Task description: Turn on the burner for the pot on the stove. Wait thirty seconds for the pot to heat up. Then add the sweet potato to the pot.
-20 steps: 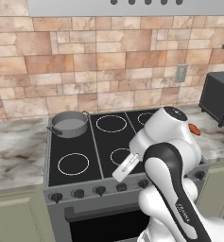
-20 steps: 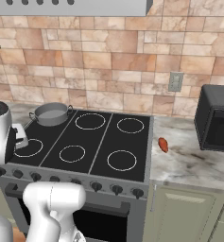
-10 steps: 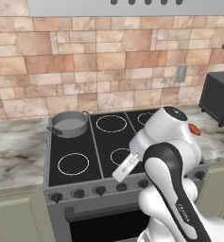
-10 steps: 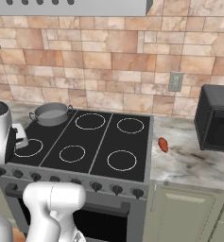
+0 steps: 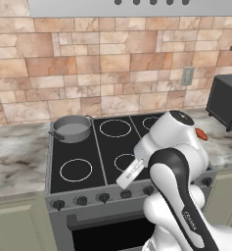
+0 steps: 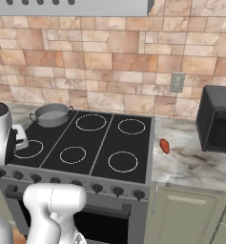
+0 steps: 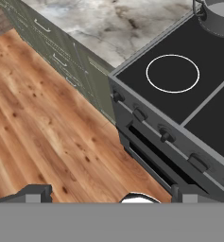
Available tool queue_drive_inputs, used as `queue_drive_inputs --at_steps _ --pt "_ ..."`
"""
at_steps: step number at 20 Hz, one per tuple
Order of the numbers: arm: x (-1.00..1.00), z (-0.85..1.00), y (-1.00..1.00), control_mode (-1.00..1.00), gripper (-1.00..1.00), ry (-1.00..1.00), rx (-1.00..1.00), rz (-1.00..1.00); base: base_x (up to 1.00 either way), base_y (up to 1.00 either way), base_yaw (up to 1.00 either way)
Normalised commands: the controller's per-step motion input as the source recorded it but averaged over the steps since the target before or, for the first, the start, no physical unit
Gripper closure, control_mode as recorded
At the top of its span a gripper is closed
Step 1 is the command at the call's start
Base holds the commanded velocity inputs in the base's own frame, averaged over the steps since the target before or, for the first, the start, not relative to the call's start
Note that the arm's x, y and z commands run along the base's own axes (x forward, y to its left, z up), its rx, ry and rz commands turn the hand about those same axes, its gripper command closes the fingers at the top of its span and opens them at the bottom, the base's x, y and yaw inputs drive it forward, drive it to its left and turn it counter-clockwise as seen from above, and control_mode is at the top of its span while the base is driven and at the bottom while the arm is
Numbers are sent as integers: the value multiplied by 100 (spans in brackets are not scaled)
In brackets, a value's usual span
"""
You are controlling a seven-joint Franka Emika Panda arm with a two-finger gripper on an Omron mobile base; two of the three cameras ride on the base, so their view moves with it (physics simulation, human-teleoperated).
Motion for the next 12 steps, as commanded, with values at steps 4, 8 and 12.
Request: queue_drive_inputs --at_steps 4,8,12 --pt "0 0 0 -100 -100 0 0 0 0 0 0" --pt "0 0 0 -100 -100 0 0 0 0 0 0" --pt "0 0 0 -100 -100 0 0 0 0 0 0"
